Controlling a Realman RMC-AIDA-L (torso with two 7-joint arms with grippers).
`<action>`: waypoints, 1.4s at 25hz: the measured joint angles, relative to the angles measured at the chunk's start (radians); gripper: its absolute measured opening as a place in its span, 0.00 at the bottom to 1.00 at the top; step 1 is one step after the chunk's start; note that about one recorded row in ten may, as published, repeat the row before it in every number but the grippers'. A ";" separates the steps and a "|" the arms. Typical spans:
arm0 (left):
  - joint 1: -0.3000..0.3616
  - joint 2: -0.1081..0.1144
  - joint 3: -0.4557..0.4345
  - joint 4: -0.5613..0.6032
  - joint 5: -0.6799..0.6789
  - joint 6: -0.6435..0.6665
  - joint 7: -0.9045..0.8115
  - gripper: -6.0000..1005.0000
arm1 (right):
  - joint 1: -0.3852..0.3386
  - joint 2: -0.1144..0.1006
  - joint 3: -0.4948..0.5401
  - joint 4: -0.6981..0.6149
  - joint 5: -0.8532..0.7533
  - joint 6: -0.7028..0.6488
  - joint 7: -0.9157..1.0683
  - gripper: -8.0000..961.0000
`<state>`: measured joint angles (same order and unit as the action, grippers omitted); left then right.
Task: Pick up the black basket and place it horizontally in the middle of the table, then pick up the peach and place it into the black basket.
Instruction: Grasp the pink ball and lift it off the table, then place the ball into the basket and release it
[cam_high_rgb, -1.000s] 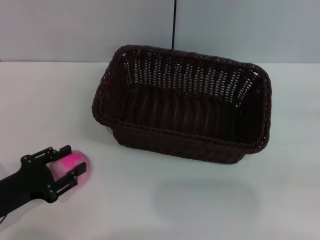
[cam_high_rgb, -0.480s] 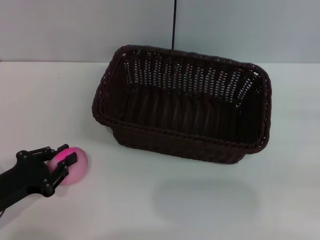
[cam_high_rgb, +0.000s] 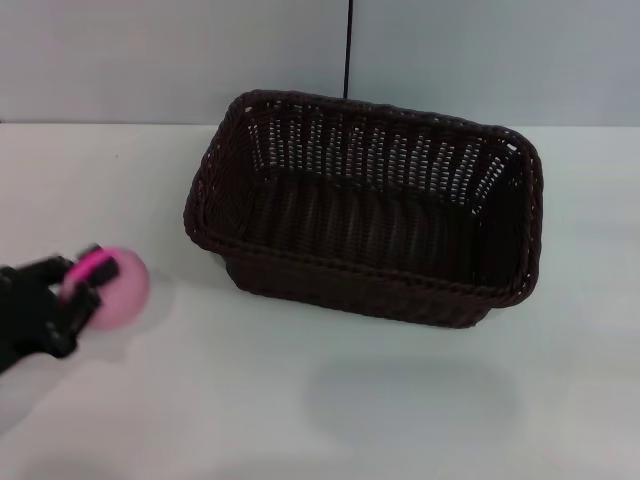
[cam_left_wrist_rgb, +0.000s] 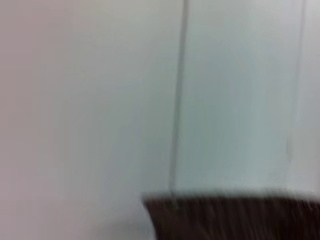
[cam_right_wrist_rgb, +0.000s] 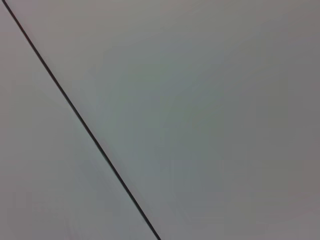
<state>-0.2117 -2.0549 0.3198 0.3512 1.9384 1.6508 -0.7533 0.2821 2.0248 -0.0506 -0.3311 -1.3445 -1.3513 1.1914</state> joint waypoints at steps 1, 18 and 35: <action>0.000 0.000 0.000 0.000 0.000 0.000 0.000 0.17 | 0.000 0.000 0.000 0.002 0.000 0.000 0.000 0.45; -0.340 -0.015 -0.314 -0.357 0.010 0.046 -0.039 0.09 | -0.004 0.000 0.011 0.056 0.001 0.012 0.007 0.45; -0.384 -0.017 -0.315 -0.438 0.038 -0.051 0.003 0.37 | 0.009 0.002 0.051 0.099 0.004 -0.002 0.057 0.45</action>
<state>-0.5959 -2.0719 0.0044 -0.0865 1.9762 1.5997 -0.7503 0.2914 2.0267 0.0007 -0.2316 -1.3407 -1.3531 1.2484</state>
